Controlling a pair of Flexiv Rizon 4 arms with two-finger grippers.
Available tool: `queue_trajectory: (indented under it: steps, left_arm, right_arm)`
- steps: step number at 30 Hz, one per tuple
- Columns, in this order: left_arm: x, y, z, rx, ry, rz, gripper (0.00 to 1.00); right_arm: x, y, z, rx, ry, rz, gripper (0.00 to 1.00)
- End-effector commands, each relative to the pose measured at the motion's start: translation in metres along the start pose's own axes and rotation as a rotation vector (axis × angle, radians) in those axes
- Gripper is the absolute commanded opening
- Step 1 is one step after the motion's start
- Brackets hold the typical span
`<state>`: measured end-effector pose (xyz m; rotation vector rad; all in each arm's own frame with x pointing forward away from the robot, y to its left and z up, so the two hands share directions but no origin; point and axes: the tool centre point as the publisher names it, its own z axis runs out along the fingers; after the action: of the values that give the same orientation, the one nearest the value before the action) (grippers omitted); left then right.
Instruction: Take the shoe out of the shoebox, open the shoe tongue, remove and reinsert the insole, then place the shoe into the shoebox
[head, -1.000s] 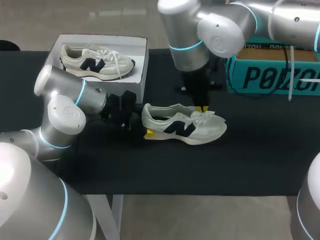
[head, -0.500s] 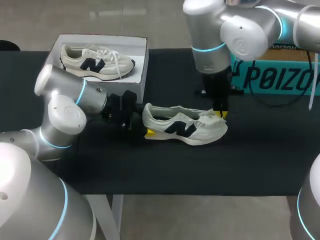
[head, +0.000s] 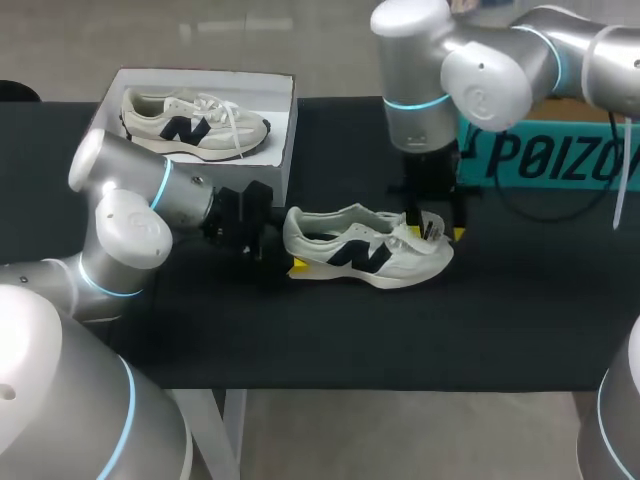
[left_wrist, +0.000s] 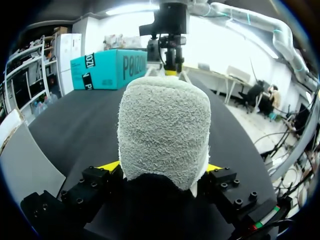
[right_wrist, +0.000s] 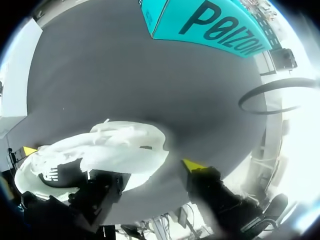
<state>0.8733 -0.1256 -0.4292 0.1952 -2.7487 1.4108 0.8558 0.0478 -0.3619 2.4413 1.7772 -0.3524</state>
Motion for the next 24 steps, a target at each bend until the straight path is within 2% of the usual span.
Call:
queue_trajectory:
  steps: [1,5,8,11,14,15,18,19,24]
  left_arm:
    - [0.000,0.000,0.000,0.000,0.001,0.000,0.00]
    - [0.000,0.000,0.000,0.000,0.001,0.000,0.00]
    - [0.000,0.000,0.000,0.000,0.001,0.000,0.00]
    - [0.000,0.000,0.000,0.000,0.001,0.000,0.00]
    - [0.000,0.000,0.000,0.000,0.001,0.000,0.00]
    - [0.000,0.000,0.000,0.000,0.001,0.000,0.00]
    - [0.000,0.000,0.000,0.000,0.001,0.000,0.00]
    - [0.000,0.000,0.000,0.000,0.001,0.000,0.00]
    - [0.000,0.000,0.000,0.000,0.001,0.000,0.00]
  right_arm:
    - [-0.002,-0.004,-0.020,-0.030,0.020,0.000,1.00]
    - [0.005,-0.010,-0.053,-0.095,0.089,-0.067,1.00]
    - [0.021,-0.016,-0.076,-0.141,0.155,-0.210,1.00]
    - [0.039,-0.025,-0.095,-0.205,0.243,-0.459,1.00]
    - [0.052,-0.038,-0.116,-0.276,0.324,-0.771,1.00]
    - [0.055,-0.042,-0.122,-0.270,0.380,-0.894,1.00]
    - [0.061,-0.058,-0.136,-0.243,0.448,-1.202,1.00]
    - [0.062,-0.061,-0.138,-0.218,0.448,-1.255,1.00]
    - [0.062,-0.061,-0.138,-0.218,0.448,-1.255,1.00]
